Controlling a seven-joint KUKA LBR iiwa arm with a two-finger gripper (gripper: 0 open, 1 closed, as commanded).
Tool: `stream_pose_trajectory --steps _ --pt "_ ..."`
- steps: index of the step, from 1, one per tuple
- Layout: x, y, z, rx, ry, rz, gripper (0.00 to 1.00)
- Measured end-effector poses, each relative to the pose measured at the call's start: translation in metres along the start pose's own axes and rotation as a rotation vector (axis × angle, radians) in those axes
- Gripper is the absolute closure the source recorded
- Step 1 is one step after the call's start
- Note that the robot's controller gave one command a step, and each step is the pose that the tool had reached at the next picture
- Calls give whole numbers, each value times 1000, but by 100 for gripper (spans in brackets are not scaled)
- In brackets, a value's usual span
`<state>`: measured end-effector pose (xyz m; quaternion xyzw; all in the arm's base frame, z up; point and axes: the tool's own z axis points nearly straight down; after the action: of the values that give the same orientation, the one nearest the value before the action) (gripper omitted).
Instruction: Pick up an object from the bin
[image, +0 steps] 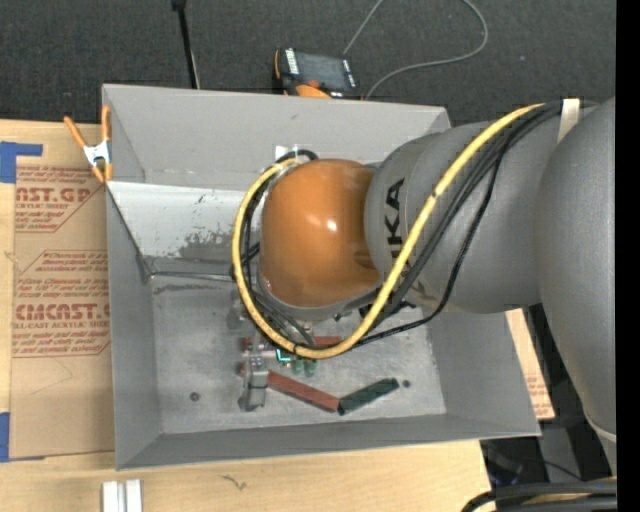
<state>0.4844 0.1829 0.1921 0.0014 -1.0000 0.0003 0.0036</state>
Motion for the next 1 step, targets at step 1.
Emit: stream_pose_trajectory --steps 1 --pt "-3 -42 116 0 -11 -404 0"
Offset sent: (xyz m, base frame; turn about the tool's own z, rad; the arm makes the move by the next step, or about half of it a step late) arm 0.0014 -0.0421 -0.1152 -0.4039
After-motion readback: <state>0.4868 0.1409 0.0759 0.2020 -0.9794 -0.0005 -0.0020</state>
